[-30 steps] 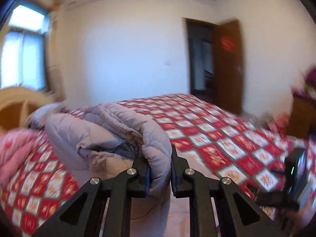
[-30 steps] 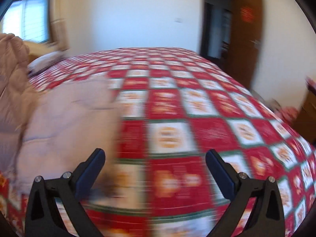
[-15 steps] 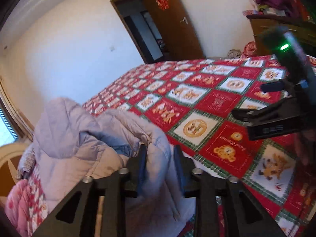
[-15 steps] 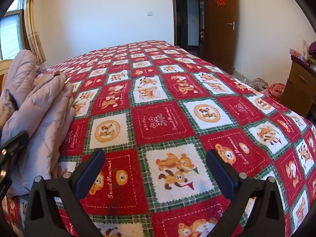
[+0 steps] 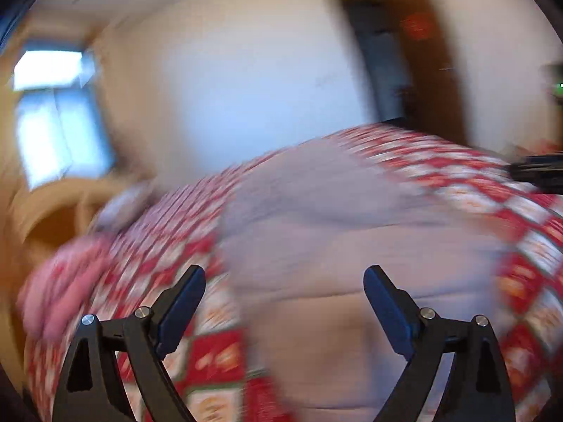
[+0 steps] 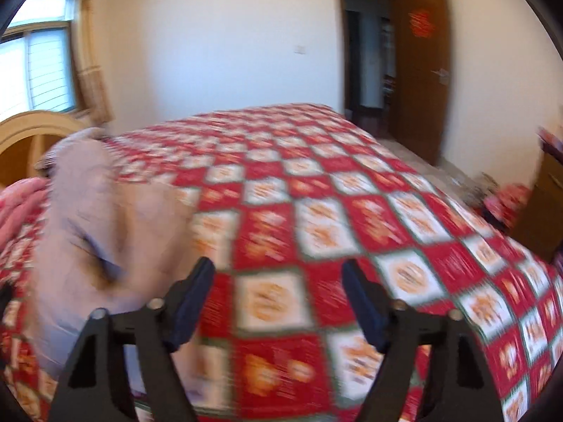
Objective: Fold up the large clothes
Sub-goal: 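Lift the jacket edge with the left tool and fold it over, then grasp the folded jacket bundle with the left tool while the right tool grasps it too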
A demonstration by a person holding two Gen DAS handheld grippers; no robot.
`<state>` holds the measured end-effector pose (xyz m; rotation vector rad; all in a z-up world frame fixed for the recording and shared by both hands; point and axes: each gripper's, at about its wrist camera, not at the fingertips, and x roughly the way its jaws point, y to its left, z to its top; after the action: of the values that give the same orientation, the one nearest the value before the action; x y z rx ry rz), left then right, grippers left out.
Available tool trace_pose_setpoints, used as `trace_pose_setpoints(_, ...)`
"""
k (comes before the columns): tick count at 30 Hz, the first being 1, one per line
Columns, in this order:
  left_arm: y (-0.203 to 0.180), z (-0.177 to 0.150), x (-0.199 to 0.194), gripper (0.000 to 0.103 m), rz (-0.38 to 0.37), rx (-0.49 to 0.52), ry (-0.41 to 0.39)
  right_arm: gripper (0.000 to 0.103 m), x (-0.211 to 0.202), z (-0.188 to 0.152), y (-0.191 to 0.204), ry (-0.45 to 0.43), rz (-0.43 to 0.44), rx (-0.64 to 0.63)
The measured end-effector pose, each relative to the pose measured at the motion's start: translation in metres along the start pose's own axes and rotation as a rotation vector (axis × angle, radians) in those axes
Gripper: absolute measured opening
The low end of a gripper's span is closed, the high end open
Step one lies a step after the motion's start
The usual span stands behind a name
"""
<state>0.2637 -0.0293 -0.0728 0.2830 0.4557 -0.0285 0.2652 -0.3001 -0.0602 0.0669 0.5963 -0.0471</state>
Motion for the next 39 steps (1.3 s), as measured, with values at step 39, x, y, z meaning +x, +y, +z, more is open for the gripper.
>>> trace_pose_setpoints(39, -0.063, 0.016, 0.169, 0.099, -0.043, -0.159, 0.183, 0.057, 0.145, -0.022, 0.034, 0.211, 0.097, 0.114)
